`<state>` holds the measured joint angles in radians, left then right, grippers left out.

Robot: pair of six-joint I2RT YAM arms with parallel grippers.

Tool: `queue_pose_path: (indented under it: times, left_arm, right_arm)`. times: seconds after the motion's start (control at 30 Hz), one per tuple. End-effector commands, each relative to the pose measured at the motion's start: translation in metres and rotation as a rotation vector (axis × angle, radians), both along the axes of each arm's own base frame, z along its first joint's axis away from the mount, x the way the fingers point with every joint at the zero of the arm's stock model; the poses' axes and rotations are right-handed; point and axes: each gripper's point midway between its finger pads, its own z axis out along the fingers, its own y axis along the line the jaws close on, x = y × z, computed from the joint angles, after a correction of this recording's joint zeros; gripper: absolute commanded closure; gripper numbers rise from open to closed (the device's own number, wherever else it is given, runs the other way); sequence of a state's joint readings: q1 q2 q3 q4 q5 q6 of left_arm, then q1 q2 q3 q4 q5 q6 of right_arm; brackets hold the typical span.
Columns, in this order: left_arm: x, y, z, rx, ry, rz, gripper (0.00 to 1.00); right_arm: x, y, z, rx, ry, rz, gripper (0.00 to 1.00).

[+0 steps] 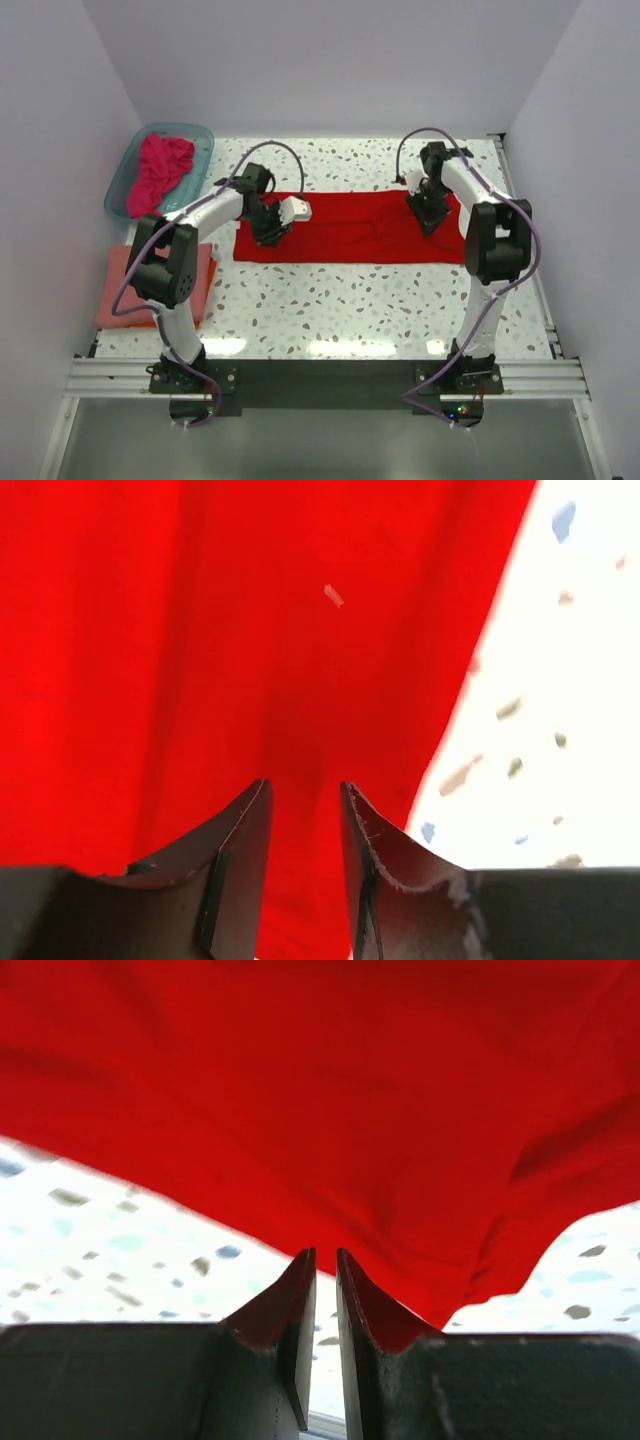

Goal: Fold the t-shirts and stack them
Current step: Fold the tshirt

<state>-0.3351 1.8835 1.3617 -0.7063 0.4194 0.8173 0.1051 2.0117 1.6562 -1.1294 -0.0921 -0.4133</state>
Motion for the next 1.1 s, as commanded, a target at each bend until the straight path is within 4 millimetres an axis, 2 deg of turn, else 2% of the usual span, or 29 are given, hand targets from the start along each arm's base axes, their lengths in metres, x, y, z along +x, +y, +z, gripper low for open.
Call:
queue_pose_path:
  times: [0.0, 0.07, 0.23, 0.3, 0.33, 0.4, 0.43, 0.5, 0.53, 0.57, 0.63, 0.7, 0.73, 0.77, 0.8, 0.83, 0.87, 0.9, 0.93, 0.97, 1.0, 1.03, 1.07]
  left_arm:
    - [-0.012, 0.018, 0.0, 0.075, -0.07, -0.097, 0.62]
    - [-0.016, 0.022, -0.008, 0.093, -0.064, -0.103, 0.63]
    - [-0.005, 0.031, -0.025, 0.159, -0.141, -0.096, 0.63]
    - [-0.008, 0.035, -0.035, 0.186, -0.135, -0.102, 0.63]
    - [-0.014, 0.036, -0.043, 0.2, -0.112, -0.112, 0.63]
    - [-0.025, 0.032, -0.052, 0.217, -0.084, -0.149, 0.66]
    - [-0.031, 0.03, -0.057, 0.227, -0.071, -0.167, 0.66]
    - [-0.056, 0.019, -0.068, 0.249, -0.024, -0.231, 0.68]
    - [-0.071, 0.015, -0.073, 0.253, 0.006, -0.252, 0.69]
    - [-0.087, 0.0, -0.074, 0.254, 0.017, -0.304, 0.69]
    - [-0.114, -0.016, -0.075, 0.229, 0.068, -0.328, 0.71]
    - [-0.145, -0.044, -0.074, 0.194, 0.111, -0.396, 0.71]
    - [-0.154, -0.055, -0.072, 0.18, 0.132, -0.389, 0.72]
    - [-0.172, -0.073, -0.069, 0.155, 0.151, -0.438, 0.72]
    - [-0.18, -0.083, -0.067, 0.141, 0.161, -0.451, 0.72]
    - [-0.185, -0.098, -0.062, 0.117, 0.173, -0.433, 0.72]
    - [-0.203, -0.117, -0.058, 0.088, 0.199, -0.471, 0.72]
    - [-0.209, -0.129, -0.052, 0.064, 0.211, -0.477, 0.72]
    - [-0.217, -0.152, -0.043, 0.026, 0.229, -0.466, 0.72]
    - [-0.22, -0.167, -0.035, -0.017, 0.238, -0.464, 0.71]
    - [-0.22, -0.189, -0.018, -0.085, 0.246, -0.464, 0.71]
    - [-0.221, -0.2, -0.008, -0.119, 0.267, -0.43, 0.69]
    - [-0.218, -0.211, 0.004, -0.165, 0.255, -0.425, 0.68]
  right_arm:
    - [0.028, -0.024, -0.021, -0.128, -0.044, -0.012, 0.83]
    - [0.041, -0.03, -0.036, -0.168, -0.045, -0.009, 0.84]
    - [0.071, -0.037, -0.059, -0.221, -0.085, 0.009, 0.85]
    - [0.091, -0.036, -0.069, -0.245, -0.116, 0.024, 0.86]
    - [0.108, -0.034, -0.065, -0.247, -0.165, 0.023, 0.86]
    - [0.123, -0.03, -0.073, -0.261, -0.194, 0.041, 0.86]
    - [0.136, -0.027, -0.069, -0.261, -0.234, 0.043, 0.86]
    - [0.158, -0.019, -0.064, -0.265, -0.319, 0.061, 0.85]
    - [0.177, -0.018, -0.056, -0.264, -0.396, 0.054, 0.85]
    - [0.187, -0.016, -0.051, -0.27, -0.438, 0.059, 0.84]
    - [0.211, -0.019, -0.028, -0.291, -0.553, 0.032, 0.81]
    - [0.223, -0.024, -0.009, -0.321, -0.617, 0.024, 0.8]
    - [0.232, -0.03, 0.014, -0.343, -0.683, 0.0, 0.79]
    - [0.236, -0.033, 0.026, -0.351, -0.716, -0.005, 0.78]
    - [0.239, -0.036, 0.038, -0.353, -0.747, -0.015, 0.77]
    - [0.241, -0.042, 0.062, -0.347, -0.797, -0.032, 0.75]
    - [0.242, -0.046, 0.074, -0.344, -0.819, -0.042, 0.72]
    - [0.241, -0.048, 0.085, -0.341, -0.836, -0.046, 0.71]
    - [0.237, -0.053, 0.103, -0.333, -0.851, -0.06, 0.69]
    - [0.234, -0.052, 0.109, -0.308, -0.852, -0.054, 0.68]
    - [0.23, -0.053, 0.113, -0.296, -0.846, -0.057, 0.68]
    - [0.219, -0.053, 0.122, -0.281, -0.83, -0.057, 0.67]
    - [0.213, -0.048, 0.121, -0.245, -0.812, -0.04, 0.67]
